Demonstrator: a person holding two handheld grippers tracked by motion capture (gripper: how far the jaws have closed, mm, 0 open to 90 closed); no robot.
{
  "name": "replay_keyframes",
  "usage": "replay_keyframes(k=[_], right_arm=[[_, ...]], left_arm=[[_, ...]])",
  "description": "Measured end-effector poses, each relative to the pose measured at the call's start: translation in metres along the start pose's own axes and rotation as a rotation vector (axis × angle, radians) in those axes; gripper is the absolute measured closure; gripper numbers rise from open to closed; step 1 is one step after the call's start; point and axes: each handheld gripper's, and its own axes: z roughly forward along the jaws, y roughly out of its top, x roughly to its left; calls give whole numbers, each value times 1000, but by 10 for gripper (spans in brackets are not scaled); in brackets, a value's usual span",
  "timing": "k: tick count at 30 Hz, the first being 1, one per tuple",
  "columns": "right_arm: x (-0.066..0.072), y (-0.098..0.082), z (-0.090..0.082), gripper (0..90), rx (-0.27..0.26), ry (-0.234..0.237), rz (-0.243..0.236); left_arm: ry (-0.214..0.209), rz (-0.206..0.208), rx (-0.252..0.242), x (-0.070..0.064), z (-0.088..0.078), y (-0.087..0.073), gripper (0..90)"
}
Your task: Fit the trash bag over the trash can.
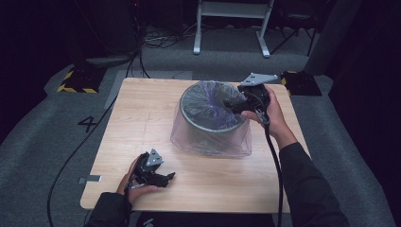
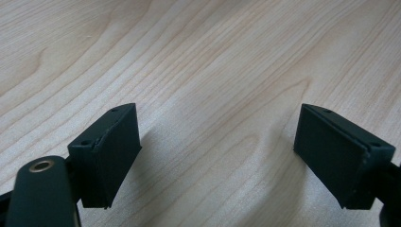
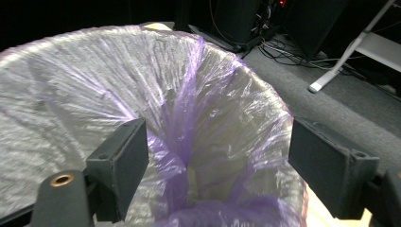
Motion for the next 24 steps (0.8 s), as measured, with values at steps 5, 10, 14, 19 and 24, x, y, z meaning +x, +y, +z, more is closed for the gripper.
replay_keyframes(k=[5, 10, 14, 19, 24], right_arm=[[1, -3, -11, 196, -15, 3, -13], [1, -5, -22, 194, -36, 5, -16], [3, -8, -31, 198, -53, -2, -26], [5, -14, -42, 200, -66, -4, -49], [8, -18, -51, 199, -66, -12, -70]], left_arm=[[1, -2, 0, 0, 0, 0, 146], [1, -3, 0, 0, 0, 0, 146], [2, -4, 0, 0, 0, 0, 146], [2, -4, 0, 0, 0, 0, 146], [2, -4, 0, 0, 0, 0, 146]])
